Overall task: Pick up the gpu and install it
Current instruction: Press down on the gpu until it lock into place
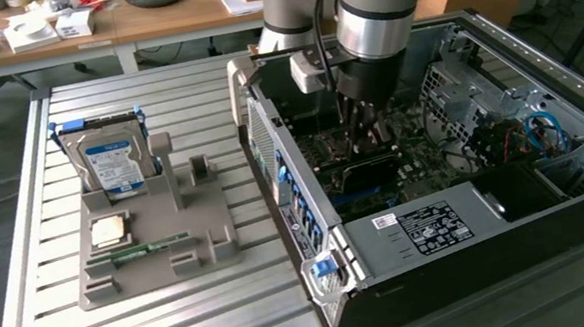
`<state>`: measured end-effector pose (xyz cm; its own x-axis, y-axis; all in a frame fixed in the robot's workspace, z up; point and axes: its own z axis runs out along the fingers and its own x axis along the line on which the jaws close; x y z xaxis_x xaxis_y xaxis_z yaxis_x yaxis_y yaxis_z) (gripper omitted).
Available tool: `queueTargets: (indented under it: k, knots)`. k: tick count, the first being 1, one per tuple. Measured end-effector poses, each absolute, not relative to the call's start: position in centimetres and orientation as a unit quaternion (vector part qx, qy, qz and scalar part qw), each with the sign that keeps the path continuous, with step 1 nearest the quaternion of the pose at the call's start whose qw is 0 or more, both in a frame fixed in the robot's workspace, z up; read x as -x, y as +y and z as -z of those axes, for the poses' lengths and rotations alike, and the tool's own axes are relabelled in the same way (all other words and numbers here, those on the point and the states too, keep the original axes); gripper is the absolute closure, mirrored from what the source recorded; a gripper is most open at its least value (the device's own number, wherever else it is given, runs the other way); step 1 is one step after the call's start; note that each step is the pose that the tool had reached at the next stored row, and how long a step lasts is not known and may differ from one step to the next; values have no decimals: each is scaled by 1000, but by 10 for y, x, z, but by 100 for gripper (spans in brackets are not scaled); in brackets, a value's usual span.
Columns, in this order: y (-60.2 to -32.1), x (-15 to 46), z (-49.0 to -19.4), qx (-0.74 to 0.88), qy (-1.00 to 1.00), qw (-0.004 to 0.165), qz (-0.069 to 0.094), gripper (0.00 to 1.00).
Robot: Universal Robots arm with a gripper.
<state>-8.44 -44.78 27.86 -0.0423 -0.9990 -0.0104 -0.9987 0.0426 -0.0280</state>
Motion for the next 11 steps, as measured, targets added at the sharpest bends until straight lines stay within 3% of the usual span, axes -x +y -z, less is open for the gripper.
queueTargets:
  k: [11]
  knots:
    - [-448,84,-275,692,722,13,7,89]
